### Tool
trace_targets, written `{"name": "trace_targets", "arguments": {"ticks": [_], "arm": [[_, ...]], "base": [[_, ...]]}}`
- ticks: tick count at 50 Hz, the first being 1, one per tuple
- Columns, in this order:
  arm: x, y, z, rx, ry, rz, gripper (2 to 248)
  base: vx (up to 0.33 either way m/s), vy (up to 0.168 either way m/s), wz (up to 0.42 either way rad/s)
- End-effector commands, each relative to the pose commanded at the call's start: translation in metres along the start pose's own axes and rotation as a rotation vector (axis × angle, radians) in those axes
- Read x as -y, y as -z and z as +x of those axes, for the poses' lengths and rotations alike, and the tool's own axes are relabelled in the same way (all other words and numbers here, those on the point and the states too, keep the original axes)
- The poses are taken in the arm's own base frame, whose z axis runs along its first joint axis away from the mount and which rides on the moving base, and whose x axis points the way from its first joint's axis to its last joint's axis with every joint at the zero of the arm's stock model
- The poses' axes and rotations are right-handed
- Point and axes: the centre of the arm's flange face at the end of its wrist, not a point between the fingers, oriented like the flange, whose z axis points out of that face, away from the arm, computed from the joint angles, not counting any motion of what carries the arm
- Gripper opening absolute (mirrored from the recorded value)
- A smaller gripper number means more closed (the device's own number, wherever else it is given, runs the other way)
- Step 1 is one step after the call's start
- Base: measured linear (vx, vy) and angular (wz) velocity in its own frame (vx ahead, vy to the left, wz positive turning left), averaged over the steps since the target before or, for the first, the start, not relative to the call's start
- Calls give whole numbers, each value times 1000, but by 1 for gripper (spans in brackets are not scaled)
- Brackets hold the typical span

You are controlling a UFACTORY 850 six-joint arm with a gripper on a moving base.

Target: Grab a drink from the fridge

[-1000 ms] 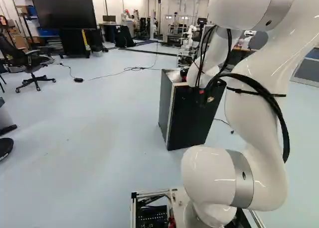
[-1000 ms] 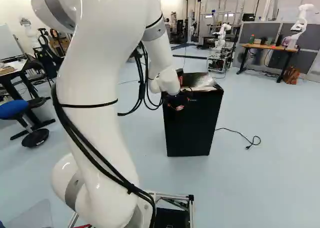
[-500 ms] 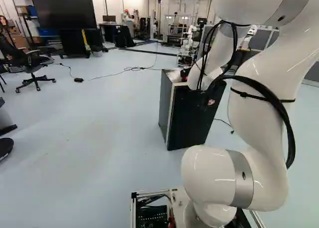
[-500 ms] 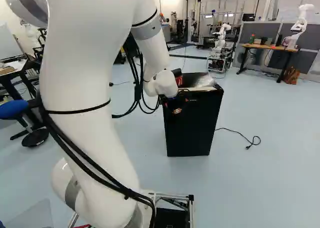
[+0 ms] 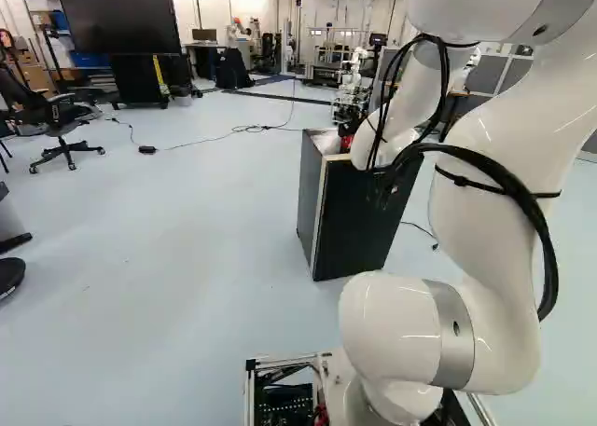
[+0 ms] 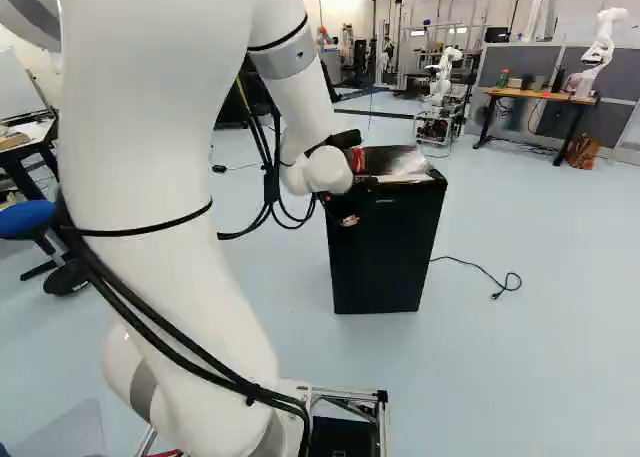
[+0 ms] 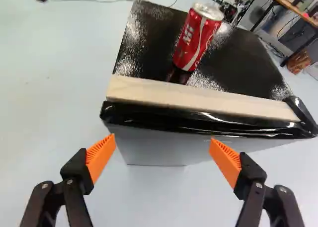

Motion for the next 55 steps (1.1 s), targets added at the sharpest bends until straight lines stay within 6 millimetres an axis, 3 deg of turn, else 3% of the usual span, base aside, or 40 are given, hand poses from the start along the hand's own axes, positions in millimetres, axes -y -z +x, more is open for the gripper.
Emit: {"name": "trace_targets", "arguments": {"ticks": [30,55], "arm": [[-7,-10,26,-219,-94,-58,247],[-11,-50,39,-350,-174,-104,247]], "base": [[0,0,0],[0,0,0]]}}
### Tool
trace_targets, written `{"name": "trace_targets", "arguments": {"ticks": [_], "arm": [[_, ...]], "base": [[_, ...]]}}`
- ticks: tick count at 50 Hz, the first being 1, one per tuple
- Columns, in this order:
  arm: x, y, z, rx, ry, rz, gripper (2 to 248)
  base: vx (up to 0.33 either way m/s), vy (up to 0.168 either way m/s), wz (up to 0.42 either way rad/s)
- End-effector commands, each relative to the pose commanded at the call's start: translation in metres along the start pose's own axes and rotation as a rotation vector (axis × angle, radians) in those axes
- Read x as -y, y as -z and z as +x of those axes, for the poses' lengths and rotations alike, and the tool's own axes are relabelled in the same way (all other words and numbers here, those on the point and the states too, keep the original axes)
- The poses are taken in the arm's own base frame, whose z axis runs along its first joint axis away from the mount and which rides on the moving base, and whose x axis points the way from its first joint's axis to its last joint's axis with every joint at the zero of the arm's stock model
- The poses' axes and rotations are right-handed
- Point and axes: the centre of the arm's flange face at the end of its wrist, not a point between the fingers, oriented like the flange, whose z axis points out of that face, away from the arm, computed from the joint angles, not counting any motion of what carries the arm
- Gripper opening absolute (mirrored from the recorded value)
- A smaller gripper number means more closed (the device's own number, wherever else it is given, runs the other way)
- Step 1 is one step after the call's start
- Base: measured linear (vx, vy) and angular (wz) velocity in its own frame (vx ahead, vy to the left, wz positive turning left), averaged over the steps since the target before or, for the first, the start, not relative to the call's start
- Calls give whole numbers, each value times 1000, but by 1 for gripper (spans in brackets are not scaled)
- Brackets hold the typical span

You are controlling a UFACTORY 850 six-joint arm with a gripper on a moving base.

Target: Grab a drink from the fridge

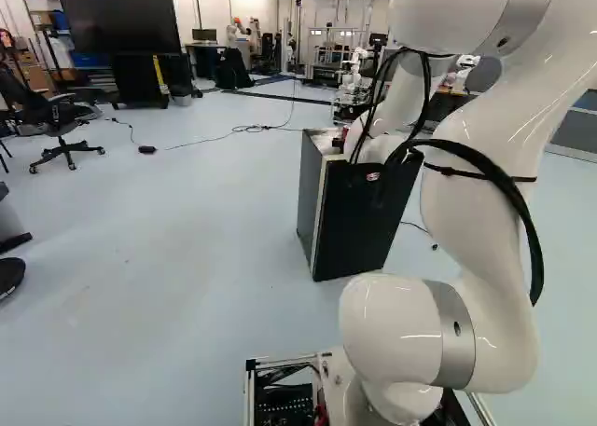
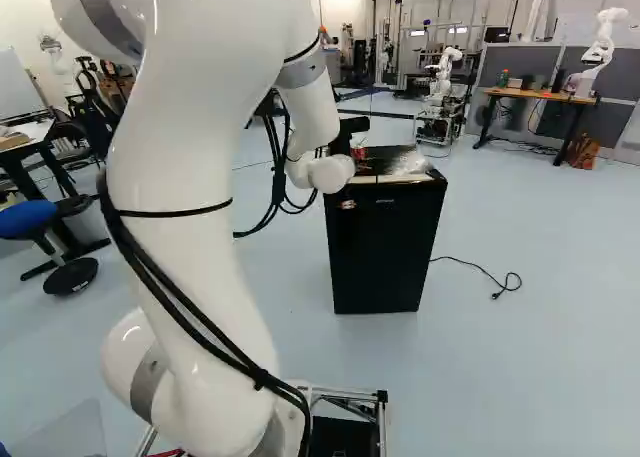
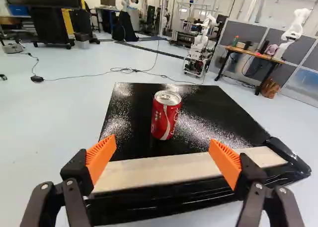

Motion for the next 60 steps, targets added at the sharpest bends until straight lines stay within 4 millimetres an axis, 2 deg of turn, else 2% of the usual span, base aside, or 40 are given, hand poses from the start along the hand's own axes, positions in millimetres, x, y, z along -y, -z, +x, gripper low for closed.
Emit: {"name": "trace_targets", "arguments": {"ticks": [39,56,57,60], "arm": [[12,-86,-23,-38,-17,12,247],[11,-93,-23,-42,-16,12,247],[11,-93,-23,-42,-16,12,238],[11,-93,-23,-42,-16,12,238]], "base": [[0,0,0],[0,0,0],[0,0,0],[0,0,0]]}}
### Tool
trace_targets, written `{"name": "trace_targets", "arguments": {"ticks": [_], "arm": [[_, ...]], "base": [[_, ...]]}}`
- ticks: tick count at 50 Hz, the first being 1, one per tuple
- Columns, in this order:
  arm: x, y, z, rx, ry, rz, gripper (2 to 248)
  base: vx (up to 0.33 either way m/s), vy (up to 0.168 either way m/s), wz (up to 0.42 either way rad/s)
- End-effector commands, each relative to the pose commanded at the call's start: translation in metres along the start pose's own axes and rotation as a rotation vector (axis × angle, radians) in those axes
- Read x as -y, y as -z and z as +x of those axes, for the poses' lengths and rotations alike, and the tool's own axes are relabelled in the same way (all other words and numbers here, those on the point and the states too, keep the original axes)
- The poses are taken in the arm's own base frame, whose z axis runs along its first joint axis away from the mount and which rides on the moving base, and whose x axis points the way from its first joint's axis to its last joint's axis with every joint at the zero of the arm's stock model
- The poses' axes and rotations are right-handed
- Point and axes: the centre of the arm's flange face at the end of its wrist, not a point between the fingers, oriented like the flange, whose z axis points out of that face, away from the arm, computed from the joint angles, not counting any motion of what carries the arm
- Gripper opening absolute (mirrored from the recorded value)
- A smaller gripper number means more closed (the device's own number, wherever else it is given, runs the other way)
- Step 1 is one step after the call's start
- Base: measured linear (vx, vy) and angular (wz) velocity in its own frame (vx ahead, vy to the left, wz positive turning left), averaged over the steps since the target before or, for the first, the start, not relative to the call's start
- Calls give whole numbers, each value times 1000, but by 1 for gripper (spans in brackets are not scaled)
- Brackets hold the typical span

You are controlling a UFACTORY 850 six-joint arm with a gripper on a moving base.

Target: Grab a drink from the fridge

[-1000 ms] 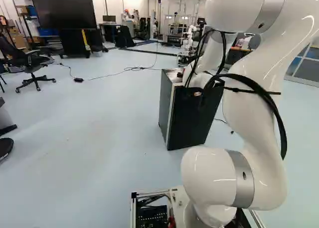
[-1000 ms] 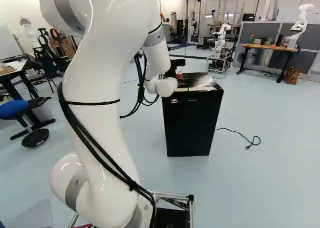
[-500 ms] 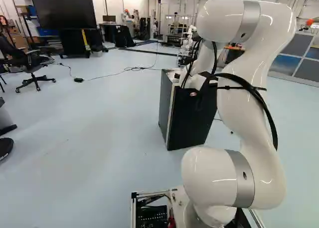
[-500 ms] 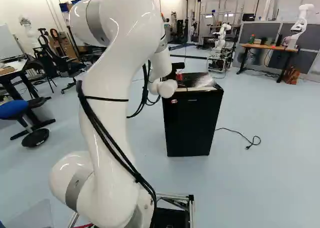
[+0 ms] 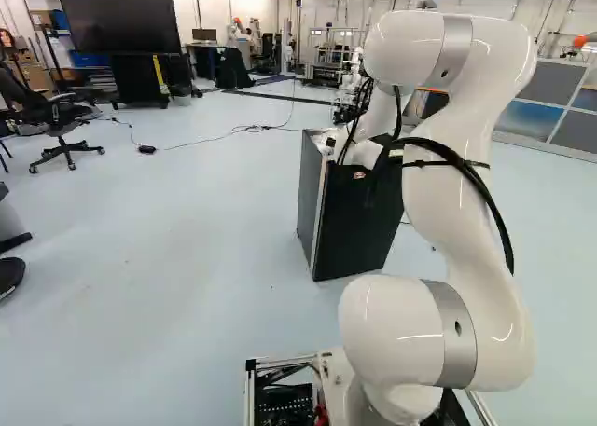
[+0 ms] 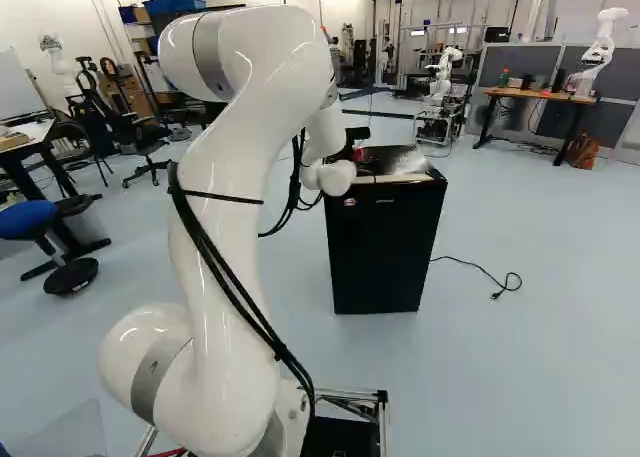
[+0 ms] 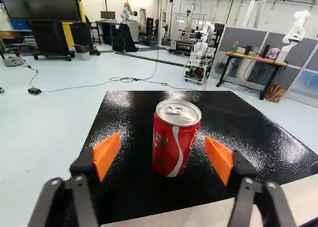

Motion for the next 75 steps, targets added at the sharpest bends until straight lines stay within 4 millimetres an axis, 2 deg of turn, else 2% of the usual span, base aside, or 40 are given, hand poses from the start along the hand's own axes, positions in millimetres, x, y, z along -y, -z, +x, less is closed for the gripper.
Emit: {"name": "trace_targets", "arguments": {"ticks": [2,3,7,8,12,13,17,18,66,75], "arm": [[0,0,0,0,0,0,238],[0,0,0,0,0,0,200],[0,0,0,0,0,0,200],[0,0,0,0,0,0,162],[0,0,0,0,0,0,162],[0,0,0,0,0,0,124],[0,0,0,0,0,0,124],[0,0,0,0,0,0,95],[-3,14,48,-75,11,-9,94],[-4,15,52,-81,12,-9,94]], "base": [[0,0,0],[0,0,0],[0,0,0],[0,0,0],[0,0,0],[0,0,0],[0,0,0],[0,0,0],[0,0,0],[0,0,0]]}}
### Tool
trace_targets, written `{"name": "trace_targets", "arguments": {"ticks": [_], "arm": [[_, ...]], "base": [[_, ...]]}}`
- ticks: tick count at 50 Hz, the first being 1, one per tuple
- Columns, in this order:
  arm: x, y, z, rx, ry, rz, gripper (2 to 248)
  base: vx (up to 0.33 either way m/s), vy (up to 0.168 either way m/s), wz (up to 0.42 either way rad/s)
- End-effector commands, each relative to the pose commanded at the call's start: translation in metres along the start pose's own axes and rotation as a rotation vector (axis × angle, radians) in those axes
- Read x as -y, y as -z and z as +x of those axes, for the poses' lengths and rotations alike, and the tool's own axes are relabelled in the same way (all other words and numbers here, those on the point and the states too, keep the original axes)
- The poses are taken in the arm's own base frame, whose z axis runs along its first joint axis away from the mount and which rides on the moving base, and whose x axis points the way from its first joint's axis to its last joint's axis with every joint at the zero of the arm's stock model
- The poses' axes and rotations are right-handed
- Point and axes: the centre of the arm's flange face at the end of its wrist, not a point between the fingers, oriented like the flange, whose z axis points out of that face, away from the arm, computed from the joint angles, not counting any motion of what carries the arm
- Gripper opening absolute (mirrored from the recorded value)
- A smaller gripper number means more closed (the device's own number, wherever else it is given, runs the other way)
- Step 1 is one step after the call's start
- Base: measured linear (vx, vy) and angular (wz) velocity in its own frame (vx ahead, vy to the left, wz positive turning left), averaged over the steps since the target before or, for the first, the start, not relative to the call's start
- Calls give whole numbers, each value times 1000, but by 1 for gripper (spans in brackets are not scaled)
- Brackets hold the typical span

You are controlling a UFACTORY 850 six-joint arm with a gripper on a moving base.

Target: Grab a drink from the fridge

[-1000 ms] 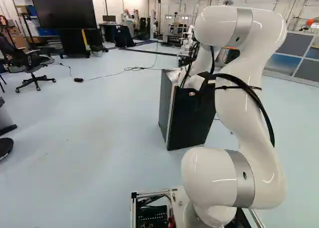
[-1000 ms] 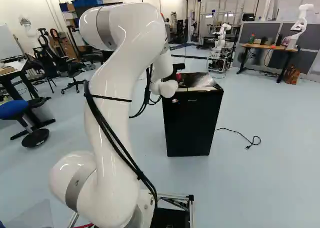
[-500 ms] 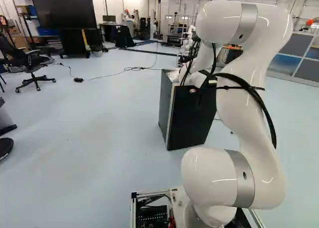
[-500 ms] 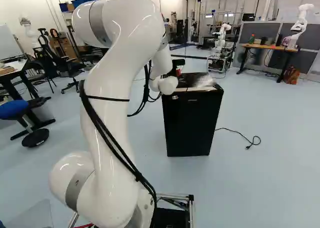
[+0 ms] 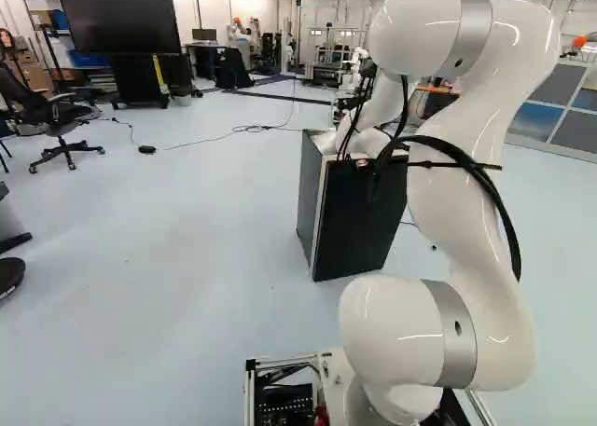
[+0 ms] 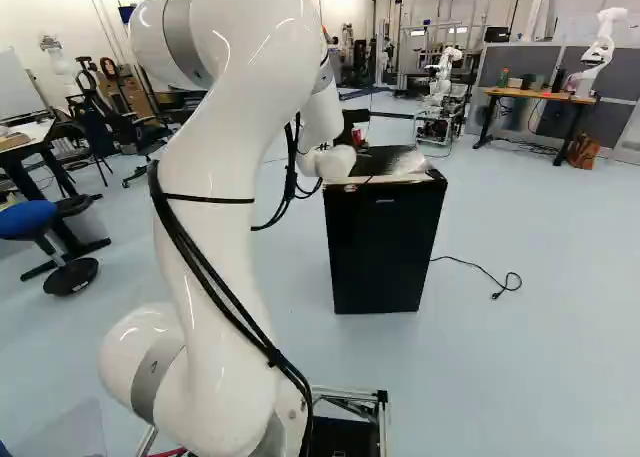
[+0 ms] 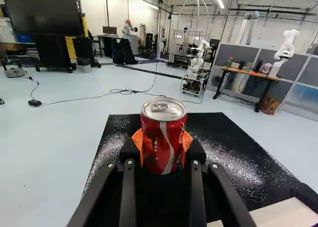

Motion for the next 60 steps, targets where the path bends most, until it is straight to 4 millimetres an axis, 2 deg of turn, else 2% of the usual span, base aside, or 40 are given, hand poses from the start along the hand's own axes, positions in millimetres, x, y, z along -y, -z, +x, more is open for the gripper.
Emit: {"name": "trace_targets", "arguments": {"ticks": [16,31,45,60], "arm": [[3,5,1,3,-2,2,94],[11,18,3,9,-6,7,94],[22,38,5,20,-12,15,94],[37,69,7,35,-20,26,94]], "base": [[0,0,0],[0,0,0],[0,0,0],[0,0,0]]}}
